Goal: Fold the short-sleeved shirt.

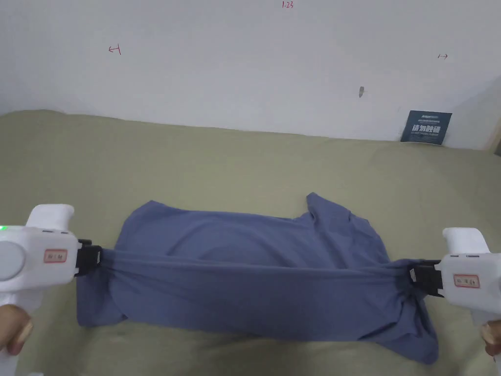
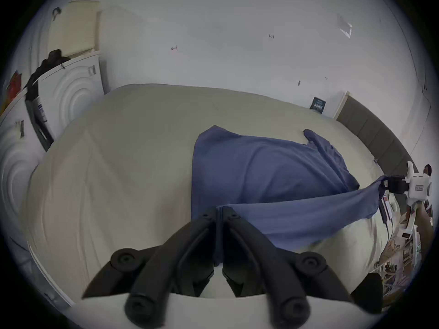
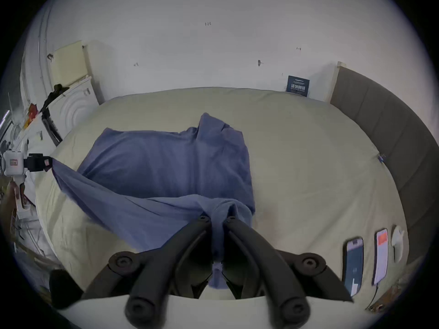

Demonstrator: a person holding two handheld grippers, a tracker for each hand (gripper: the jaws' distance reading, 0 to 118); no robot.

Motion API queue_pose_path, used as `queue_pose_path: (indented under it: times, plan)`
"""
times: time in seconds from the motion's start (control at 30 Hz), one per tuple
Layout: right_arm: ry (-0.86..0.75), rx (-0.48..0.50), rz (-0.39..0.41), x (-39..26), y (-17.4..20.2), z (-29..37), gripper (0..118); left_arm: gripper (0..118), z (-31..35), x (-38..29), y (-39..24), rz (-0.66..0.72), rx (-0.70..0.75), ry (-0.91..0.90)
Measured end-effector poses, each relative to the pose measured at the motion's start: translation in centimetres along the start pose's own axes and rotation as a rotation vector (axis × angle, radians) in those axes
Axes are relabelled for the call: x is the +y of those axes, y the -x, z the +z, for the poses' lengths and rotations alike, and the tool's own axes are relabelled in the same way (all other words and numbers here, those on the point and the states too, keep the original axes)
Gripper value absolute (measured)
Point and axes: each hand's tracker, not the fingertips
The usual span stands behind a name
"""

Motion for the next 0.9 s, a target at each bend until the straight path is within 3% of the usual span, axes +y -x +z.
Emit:
queue_pose_path:
  times: [0.13,0.37,0.4,0.43,0.47,0.5,0.53,0.67,0.83,0.87,0.9]
  plan:
    - [0.075,-0.008,-0.066,1.3,-0.6,-4.7,5,5,-5.4,1.8,0.4,-0.023,0.012,0.137]
    - [0.090,-0.048,-0.103,0.6,-0.8,-8.8,6,5,-10.3,1.6,0.7,0.035,0.004,0.164]
    - [0.080,-0.051,-0.111,0.6,-0.8,-8.7,15,7,-10.3,1.5,0.6,0.030,0.003,0.165]
    - [0.071,-0.054,-0.114,0.7,-0.7,-8.4,36,15,-10.1,1.4,0.5,0.020,0.008,0.168]
    - [0.065,-0.055,-0.117,0.6,-0.8,-7.9,63,36,-9.7,1.3,0.4,0.007,0.029,0.159]
    - [0.055,-0.032,-0.120,0.5,-0.8,-7.2,96,76,-9.0,1.1,0.5,0.000,0.043,0.145]
    - [0.010,-0.010,-0.111,0.4,-0.7,-6.2,103,90,-7.8,0.9,0.5,-0.008,0.037,0.119]
    - [-0.120,-0.039,-0.041,-0.1,0.5,-1.4,101,90,-2.3,-0.3,0.3,0.006,0.036,-0.030]
    - [-0.212,-0.074,-0.076,-3.0,2.3,4.1,101,88,4.4,-5.1,-1.0,0.002,0.061,-0.191]
    - [-0.212,-0.073,-0.075,-3.7,2.5,4.6,100,84,5.2,-6.2,-1.1,0.010,0.053,-0.185]
    - [-0.204,-0.066,-0.071,-4.8,2.9,5.1,92,70,5.9,-7.5,-1.2,0.039,0.043,-0.181]
